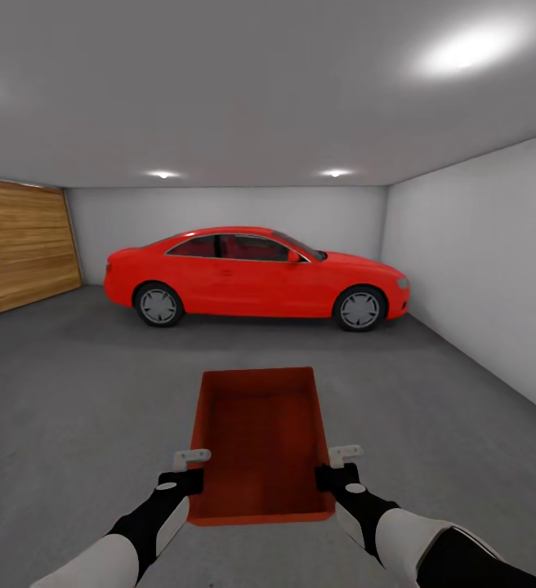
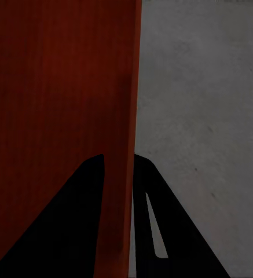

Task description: Move the two storage containers from the living room to the garage. In the garage, place one container on the floor and stack the other container on top of it (either order is fine).

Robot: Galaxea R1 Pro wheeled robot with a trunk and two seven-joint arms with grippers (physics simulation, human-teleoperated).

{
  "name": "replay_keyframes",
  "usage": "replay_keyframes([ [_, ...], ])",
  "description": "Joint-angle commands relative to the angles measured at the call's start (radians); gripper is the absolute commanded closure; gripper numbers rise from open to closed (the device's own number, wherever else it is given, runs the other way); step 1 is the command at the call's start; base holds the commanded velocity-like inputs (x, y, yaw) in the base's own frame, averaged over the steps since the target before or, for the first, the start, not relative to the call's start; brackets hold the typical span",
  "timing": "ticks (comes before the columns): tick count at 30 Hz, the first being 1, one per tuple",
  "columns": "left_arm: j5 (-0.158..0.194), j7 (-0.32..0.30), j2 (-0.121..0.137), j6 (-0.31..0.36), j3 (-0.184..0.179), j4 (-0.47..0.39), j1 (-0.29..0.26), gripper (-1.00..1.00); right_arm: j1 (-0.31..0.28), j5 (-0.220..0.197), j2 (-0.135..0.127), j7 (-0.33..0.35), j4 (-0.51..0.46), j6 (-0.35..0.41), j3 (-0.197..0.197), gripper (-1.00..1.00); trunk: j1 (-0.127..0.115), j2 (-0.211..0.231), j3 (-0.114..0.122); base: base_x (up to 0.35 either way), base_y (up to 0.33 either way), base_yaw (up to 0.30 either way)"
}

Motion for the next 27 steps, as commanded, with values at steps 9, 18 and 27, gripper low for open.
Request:
replay_keyframes([
  [9,-0.016,0.06,0.006,-0.023,0.039,-0.005,-0.001,1.0,0.0,0.001,0.0,0.053,0.002,-0.001,-0.035,1.0,0.001,-0.001,0.0,0.321,0.0,0.0],
  [18,-0.016,0.06,0.006,-0.023,0.039,-0.005,-0.001,1.0,0.0,0.001,0.0,0.054,0.002,-0.002,-0.035,1.0,0.001,-0.001,0.0,0.321,0.0,0.0],
  [27,-0.016,0.06,0.006,-0.023,0.039,-0.005,-0.001,1.0,0.0,0.001,0.0,0.054,0.002,-0.003,-0.035,1.0,0.001,-0.001,0.0,0.321,0.0,0.0],
])
